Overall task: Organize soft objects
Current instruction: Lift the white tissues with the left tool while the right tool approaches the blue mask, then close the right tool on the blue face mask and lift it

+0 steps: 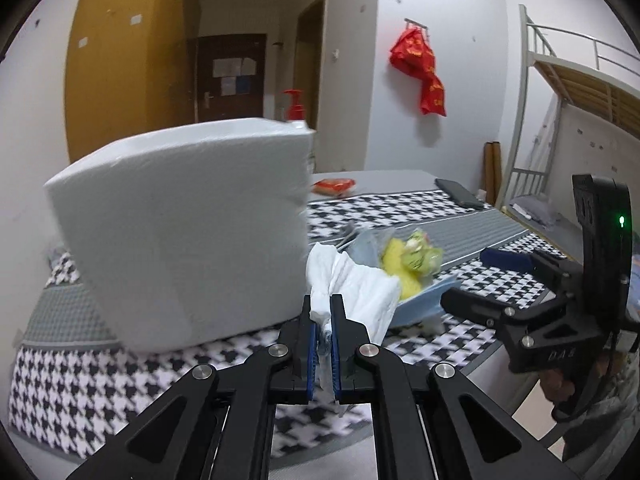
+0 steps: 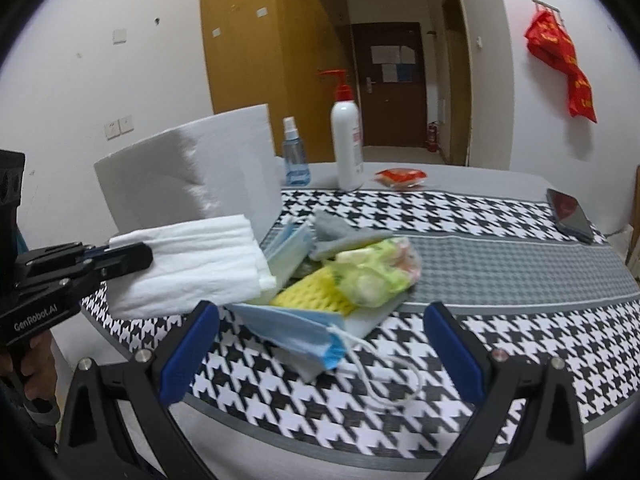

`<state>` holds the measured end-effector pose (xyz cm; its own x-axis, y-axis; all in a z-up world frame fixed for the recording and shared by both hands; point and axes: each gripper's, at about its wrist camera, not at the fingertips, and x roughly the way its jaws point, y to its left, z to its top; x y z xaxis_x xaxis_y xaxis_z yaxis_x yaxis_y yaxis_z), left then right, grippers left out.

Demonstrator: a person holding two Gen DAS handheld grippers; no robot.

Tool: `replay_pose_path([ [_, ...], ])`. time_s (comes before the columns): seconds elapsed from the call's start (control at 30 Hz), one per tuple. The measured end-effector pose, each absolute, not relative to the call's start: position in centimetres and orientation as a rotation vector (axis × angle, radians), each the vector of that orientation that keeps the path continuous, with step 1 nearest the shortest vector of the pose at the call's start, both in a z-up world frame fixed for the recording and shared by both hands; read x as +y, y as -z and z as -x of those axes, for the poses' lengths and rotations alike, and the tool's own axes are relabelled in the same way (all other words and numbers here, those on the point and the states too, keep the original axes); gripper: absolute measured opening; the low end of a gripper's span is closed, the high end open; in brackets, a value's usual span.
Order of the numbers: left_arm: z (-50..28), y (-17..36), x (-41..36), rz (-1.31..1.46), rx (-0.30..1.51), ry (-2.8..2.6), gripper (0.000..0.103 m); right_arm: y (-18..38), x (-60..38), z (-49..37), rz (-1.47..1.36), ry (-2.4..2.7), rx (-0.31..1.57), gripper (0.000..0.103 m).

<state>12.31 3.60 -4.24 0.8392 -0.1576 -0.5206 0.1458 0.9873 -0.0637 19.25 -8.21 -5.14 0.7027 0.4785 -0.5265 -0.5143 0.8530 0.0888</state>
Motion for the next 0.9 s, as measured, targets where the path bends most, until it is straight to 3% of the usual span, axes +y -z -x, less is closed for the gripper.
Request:
replay_pose_path([
  [0.43,-10.5,6.4,7.2,0.093,0.559,0.086,0.006,5.4,-2.6,-19.3,0.169,-0.648,0.602,0.103],
  [0.77,-9.9,7.4,8.7,0.126,0.561,0.093,0.006,6.9,-0.1,-21.4,0.206,-0.655,0.691,0.083],
  [0.9,-10.3,7.6,8.8,0.134,0.567,0.102,0.006,7.5,0.2,-22.2,0.207,-0.644,0.731,0.067],
])
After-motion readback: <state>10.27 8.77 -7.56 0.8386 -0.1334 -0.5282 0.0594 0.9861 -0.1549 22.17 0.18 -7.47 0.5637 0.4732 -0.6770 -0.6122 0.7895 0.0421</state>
